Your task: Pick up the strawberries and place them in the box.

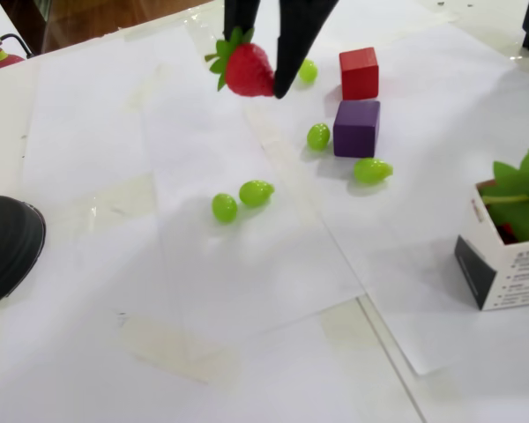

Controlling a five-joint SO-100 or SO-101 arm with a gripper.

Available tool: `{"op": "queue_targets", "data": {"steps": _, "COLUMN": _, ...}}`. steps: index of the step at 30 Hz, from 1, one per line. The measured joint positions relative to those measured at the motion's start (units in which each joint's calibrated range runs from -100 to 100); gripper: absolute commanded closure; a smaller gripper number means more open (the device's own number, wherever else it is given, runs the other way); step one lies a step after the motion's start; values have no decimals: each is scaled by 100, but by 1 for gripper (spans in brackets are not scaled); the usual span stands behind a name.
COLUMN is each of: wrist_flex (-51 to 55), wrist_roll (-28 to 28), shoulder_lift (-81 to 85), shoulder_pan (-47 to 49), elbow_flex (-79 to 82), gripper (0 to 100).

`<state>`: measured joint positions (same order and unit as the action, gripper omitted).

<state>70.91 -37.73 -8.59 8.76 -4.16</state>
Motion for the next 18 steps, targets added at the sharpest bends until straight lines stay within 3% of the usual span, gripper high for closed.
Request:
{"op": "queue_targets", "data": {"steps": 7, "wrist_flex": 522, "wrist_roll": -405, "shoulder_lift": 836, "shoulder_pan": 1423, "elbow_flex": 154, "gripper": 85}}
{"op": "queue_targets", "data": {"steps": 18, "wrist_flex": 387, "wrist_roll": -850, "shoulder_lift": 1290, "shoulder_pan": 3116, "elbow_flex": 1249, "gripper": 85}}
